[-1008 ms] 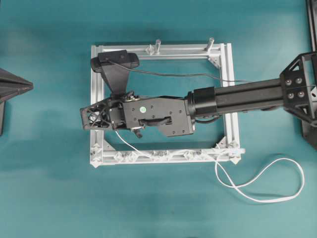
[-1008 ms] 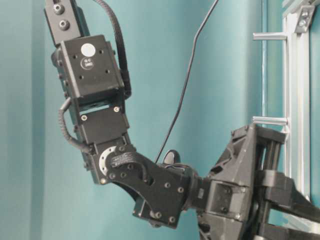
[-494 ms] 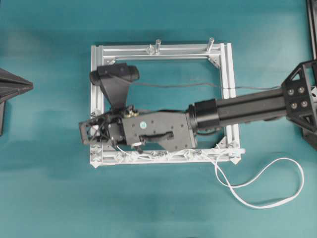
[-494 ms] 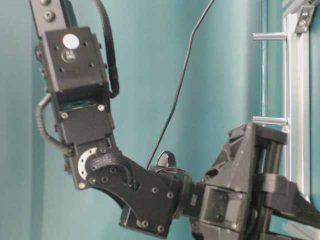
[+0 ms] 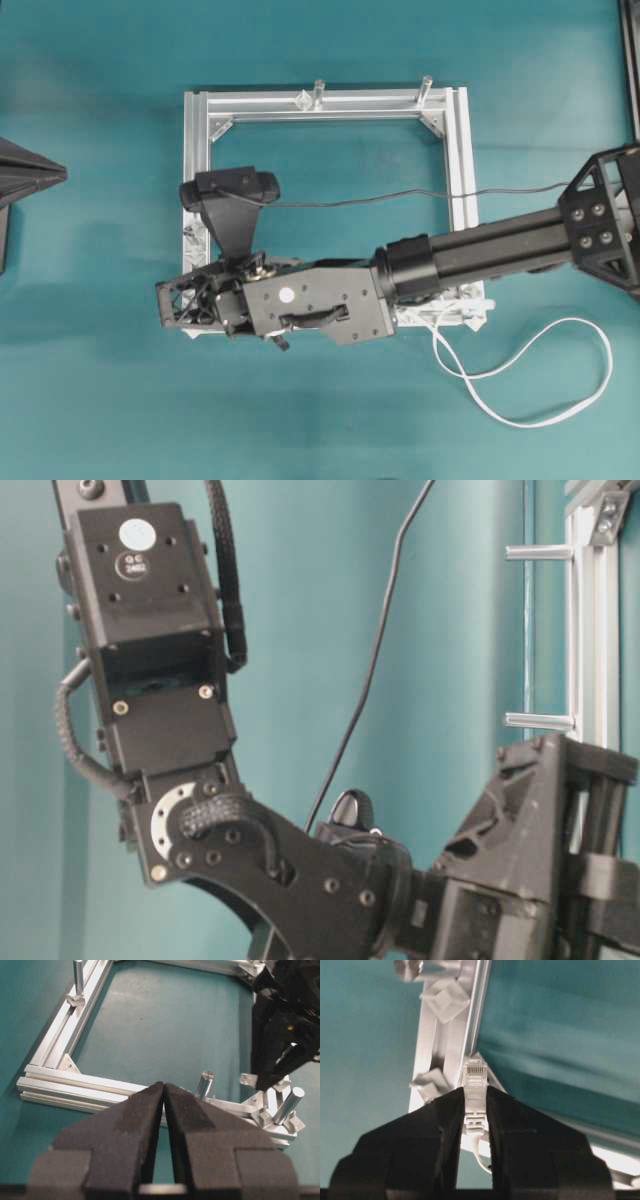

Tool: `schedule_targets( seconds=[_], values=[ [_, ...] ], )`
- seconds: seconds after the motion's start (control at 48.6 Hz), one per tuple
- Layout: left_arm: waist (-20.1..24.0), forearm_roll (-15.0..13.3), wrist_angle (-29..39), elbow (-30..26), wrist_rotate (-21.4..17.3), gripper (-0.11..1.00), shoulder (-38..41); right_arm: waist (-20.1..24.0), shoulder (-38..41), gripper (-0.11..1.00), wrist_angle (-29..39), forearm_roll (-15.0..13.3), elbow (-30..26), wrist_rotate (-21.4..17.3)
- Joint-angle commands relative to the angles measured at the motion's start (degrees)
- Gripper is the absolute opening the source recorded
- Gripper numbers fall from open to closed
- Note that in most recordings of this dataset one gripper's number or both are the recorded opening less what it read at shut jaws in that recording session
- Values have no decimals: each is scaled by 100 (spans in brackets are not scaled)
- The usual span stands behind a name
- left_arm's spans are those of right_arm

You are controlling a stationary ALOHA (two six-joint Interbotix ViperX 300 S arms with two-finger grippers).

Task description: Move the cable alternately left and right between 8 closely spaced pins so it hooks onto each one.

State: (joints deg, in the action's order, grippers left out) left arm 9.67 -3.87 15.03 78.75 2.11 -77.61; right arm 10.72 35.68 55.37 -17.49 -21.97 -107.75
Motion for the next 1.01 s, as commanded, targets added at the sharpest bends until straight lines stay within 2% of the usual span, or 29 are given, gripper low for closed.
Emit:
schedule_targets(
  seconds=[0.0, 0.988],
  values=[
    [0, 9, -53, -62, 18, 12, 44, 141, -105, 15, 0, 0, -202, -18],
    [0, 9, -44, -62, 18, 12, 44, 229, -70, 16, 70, 0, -229, -26]
  ],
)
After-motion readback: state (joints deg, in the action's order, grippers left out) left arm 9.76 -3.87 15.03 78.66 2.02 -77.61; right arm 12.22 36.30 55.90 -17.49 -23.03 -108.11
